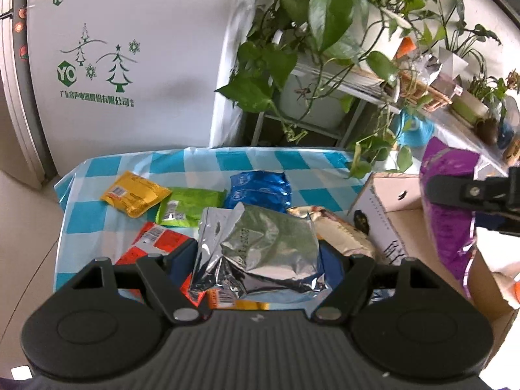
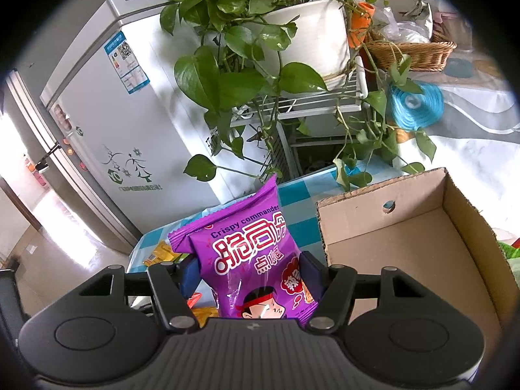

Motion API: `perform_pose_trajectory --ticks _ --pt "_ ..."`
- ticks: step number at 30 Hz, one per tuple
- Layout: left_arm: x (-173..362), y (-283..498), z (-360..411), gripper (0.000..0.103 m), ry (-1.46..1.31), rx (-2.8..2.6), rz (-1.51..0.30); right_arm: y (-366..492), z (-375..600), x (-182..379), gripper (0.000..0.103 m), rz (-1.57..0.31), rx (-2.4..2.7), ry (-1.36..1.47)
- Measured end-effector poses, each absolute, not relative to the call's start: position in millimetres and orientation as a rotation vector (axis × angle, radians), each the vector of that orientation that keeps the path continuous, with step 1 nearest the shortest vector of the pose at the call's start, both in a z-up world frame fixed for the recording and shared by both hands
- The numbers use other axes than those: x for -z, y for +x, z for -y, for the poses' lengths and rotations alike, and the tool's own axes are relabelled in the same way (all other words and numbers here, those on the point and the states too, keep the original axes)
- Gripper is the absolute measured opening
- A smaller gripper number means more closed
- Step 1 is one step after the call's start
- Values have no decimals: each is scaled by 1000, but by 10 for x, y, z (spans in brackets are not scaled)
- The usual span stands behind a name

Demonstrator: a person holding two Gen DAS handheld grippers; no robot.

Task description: Organize snacks

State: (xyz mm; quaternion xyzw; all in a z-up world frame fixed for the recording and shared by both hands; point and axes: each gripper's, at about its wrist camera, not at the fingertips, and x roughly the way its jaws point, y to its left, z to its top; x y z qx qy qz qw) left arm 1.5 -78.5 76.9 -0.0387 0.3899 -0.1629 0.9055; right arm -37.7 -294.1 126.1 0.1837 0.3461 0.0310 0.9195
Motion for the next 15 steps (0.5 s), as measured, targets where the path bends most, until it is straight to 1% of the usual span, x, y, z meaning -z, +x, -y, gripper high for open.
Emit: perform_pose_trajectory --ticks 15 --pt "-1069 -244 1420 77 -46 450 -760 -651 3464 -1439 69 -621 49 429"
